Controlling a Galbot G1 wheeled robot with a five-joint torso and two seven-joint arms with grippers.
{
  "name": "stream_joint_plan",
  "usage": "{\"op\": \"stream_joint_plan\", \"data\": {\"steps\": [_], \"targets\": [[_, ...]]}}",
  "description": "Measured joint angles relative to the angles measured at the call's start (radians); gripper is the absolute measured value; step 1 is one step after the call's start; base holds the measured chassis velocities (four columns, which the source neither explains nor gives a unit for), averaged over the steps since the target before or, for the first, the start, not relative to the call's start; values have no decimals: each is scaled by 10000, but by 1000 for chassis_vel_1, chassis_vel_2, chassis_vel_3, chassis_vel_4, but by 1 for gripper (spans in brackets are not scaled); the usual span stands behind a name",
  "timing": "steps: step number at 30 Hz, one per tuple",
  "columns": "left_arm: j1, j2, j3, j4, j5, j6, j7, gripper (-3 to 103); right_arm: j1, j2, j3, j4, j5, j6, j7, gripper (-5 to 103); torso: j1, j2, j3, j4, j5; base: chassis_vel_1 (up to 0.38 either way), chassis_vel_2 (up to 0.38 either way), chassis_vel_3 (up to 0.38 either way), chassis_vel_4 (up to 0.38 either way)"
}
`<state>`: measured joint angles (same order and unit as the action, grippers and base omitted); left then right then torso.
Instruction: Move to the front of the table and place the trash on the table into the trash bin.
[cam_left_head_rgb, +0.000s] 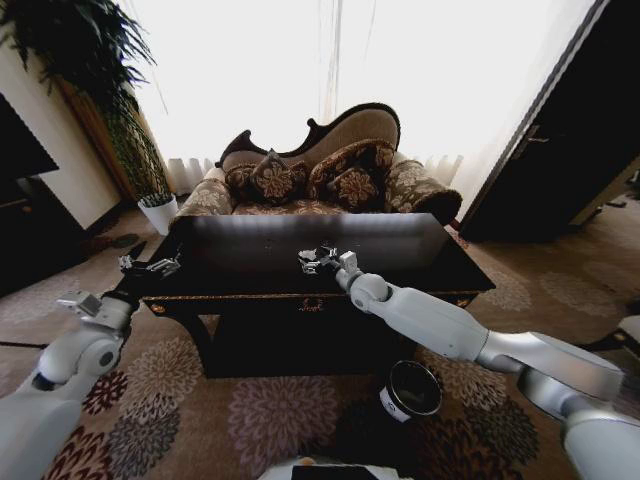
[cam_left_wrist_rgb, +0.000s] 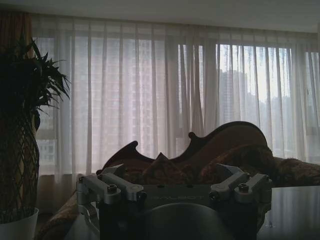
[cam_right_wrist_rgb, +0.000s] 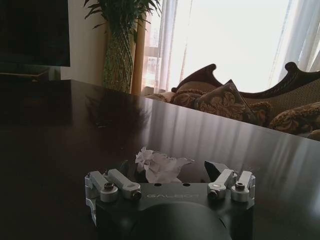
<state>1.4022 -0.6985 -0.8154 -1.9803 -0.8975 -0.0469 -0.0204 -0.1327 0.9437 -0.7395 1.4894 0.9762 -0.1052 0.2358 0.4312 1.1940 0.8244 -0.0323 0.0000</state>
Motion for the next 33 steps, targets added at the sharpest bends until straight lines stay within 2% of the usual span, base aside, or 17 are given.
{"op": "stream_joint_plan", "data": {"steps": [2, 3, 5, 6, 8, 9, 11, 12, 14, 15, 18, 19, 20, 21, 24, 25, 33], "targets": [[0, -1, 0, 0, 0, 0, 0, 100, 38, -4, -47, -19, 9, 2, -7, 84, 0, 0, 0, 0, 0, 0, 0, 0, 0], [0, 0, 0, 0, 0, 0, 0, 100, 49, -13, -72, -23, 11, 2, -12, 73, 0, 0, 0, 0, 0, 0, 0, 0, 0], [0, 0, 0, 1, 0, 0, 0, 100, 50, -17, -84, -22, 12, 3, -15, 73, -1, 0, 0, 0, 0, 0, 0, 0, 0], [0, 0, 0, 0, 0, 0, 0, 100, 48, -22, -87, -14, 15, 3, -15, 62, -1, 1, 0, 0, 0, 0, 0, 0, 0], [0, 0, 0, 1, 0, 0, 0, 100, 36, -26, -85, -3, 15, 3, -15, 62, -1, 0, 1, 0, 0, 0, 0, 0, 0], [0, 0, 0, 0, 0, 0, 0, 100, 17, -30, -78, 13, 15, 4, -15, 51, 0, 0, 1, 0, 0, 0, 0, 0, 0], [1, 0, 0, 0, 0, 0, 0, 100, -16, -44, -58, 34, 15, 4, -12, 51, 0, 0, 1, 1, 0, 0, 0, 0, 0], [0, 0, 0, 1, 0, 0, 0, 100, -36, -52, -47, 51, 15, 4, -9, 40, -1, 0, 1, 1, 0, 0, 0, 0, 0], [0, 0, 0, 0, 0, 0, 0, 100, -55, -64, -37, 70, 14, 4, -4, 40, 0, 0, 1, 1, 0, 0, 0, 0, 0], [0, 0, 0, 0, 0, 0, 0, 100, -79, -85, -19, 102, 13, 3, 14, 30, 0, 0, 1, 0, 0, 0, 0, 0, 0], [0, 0, 0, 0, 0, 0, 0, 100, -108, -126, 9, 170, 14, -16, 32, 30, 0, -1, 2, -1, 1, 0, 0, 0, 0], [0, 0, 0, 1, 0, 0, 0, 100, -117, -145, 26, 198, 17, -30, 41, 19, 0, -2, 2, 0, 0, 0, 0, 0, 0], [0, 0, 0, 0, -1, 0, 0, 100, -138, -172, 59, 248, 25, -52, 58, 19, 0, -2, 3, 0, 0, 0, 0, 0, 0], [0, 0, 0, 0, 0, 0, 0, 100, -159, -199, 87, 300, 34, -70, 70, 8, 1, -2, 3, 0, 0, 0, 0, 0, 0], [0, 0, 0, 0, 0, 0, 0, 100, -224, -281, 157, 437, 49, -103, 112, 8, 2, -2, 3, 0, 0, 0, 0, 0, 0], [0, 0, 0, 0, 0, 0, 0, 100, -284, -325, 212, 535, 53, -126, 145, 2, 2, -2, 4, -1, 0, 0, 0, 0, 0], [0, 0, 0, 0, 0, 0, 0, 100, -1079, -906, 1123, 1602, 101, -264, 414, 1, 2, -2, 4, 0, 1, 0, 0, 0, 0]]}}
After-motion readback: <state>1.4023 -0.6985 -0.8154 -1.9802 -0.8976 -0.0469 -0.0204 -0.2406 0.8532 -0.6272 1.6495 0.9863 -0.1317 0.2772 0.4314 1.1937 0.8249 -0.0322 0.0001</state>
